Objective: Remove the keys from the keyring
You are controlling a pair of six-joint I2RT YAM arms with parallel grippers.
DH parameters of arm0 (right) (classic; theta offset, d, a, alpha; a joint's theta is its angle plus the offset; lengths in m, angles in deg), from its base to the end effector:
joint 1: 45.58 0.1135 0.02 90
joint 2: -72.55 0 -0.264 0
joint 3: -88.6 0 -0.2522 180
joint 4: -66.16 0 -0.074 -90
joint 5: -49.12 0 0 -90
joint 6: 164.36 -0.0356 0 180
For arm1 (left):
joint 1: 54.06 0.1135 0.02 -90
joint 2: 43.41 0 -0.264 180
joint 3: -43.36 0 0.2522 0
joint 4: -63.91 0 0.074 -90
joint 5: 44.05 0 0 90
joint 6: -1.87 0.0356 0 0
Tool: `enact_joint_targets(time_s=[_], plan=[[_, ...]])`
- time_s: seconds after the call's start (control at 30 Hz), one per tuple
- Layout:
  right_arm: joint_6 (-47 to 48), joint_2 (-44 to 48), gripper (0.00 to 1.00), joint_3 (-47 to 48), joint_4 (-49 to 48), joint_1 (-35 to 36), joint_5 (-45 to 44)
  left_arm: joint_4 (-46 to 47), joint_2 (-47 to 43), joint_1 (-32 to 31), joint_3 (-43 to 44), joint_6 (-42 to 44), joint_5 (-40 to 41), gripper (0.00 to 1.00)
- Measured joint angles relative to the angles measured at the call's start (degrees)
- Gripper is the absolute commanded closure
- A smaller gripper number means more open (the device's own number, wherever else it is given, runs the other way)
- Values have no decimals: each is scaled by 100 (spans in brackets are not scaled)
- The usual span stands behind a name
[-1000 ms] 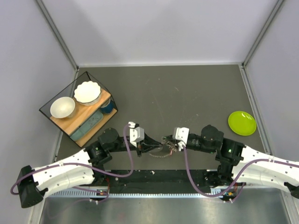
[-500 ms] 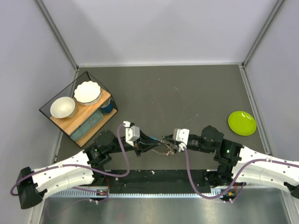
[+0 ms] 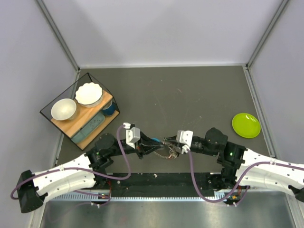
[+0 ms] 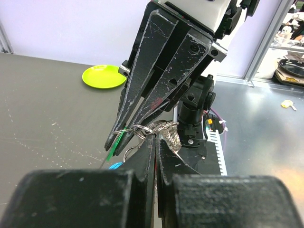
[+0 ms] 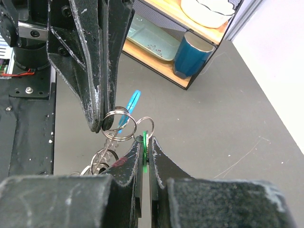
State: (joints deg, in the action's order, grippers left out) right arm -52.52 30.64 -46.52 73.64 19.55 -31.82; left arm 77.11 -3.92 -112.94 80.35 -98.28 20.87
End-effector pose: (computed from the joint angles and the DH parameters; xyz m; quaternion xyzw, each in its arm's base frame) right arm 0.0724 0.1695 0.2943 -0.5427 0.4943 0.3035 0.6075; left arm 0.0763 -0.1556 0.2901 0.4093 0.4984 -0.5400 0.5408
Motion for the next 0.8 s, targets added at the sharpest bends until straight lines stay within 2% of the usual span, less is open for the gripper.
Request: enact_joint_targets(time_s=[0.8], plan=[[-354, -96, 100, 7, -249, 0, 11, 258, -2, 0, -52, -175, 7, 100]])
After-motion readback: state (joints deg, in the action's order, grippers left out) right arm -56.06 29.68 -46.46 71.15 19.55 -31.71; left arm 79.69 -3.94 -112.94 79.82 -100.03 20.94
